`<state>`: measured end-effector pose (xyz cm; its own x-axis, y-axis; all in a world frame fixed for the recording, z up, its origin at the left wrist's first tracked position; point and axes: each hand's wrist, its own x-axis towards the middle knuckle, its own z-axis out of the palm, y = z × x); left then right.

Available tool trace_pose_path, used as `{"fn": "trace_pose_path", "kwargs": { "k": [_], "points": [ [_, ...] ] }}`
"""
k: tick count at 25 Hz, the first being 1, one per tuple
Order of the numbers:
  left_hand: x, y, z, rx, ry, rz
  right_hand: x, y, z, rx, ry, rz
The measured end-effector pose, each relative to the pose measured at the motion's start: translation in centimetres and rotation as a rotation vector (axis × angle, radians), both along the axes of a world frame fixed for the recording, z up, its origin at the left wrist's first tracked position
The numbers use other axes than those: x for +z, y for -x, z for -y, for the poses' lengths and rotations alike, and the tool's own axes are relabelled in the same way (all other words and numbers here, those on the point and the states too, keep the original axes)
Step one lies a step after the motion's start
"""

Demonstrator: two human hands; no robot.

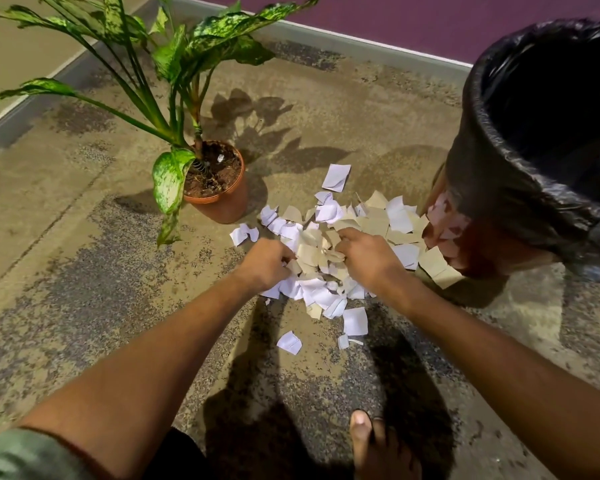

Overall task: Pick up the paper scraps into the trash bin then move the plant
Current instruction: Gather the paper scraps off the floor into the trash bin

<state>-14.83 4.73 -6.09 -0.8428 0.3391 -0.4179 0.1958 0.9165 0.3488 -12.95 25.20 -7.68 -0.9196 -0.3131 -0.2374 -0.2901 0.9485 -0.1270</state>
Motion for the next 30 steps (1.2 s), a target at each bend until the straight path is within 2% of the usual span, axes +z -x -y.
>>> {"fn": "trace_pose_path", "kwargs": {
  "k": [3, 6, 11, 14, 18, 20, 25, 30],
  "points": [
    [1.2, 1.3, 0.3, 0.055, 0.029, -0.005, 1.4, -0.3, -1.5, -0.076, 0.009, 0.038],
    [2.6, 2.4, 0.1, 0.055, 0.089, -0.097, 3.8, -0.6, -2.4, -0.129, 0.061, 0.015],
    [6.3, 4.0, -2.1, 0.178, -0.01, -0.27, 10.4, -0.8, -3.0, -0.212, 0.21, -0.224],
    [8.7, 4.7, -3.5, 0.269, -0.184, -0.275, 14.9, -1.4, -3.6, -0.258, 0.364, -0.461],
    [11.8, 4.4, -5.9, 0.427, -0.505, -0.265, 19.6, -2.5, -5.8, -0.336, 0.52, -0.67],
    [13.5, 4.1, -7.6, 0.451, -0.652, -0.252, 21.1, -2.6, -7.8, -0.422, 0.534, -0.751],
    [18.4, 2.4, -11.7, 0.359, -0.895, -0.308, 21.7, -2.7, -13.5, -0.628, 0.416, -0.795],
    [21.0, 1.8, -16.4, 0.245, -1.114, -0.382, 20.9, -4.4, -16.8, -0.711, 0.453, -0.736]
  ]
}}
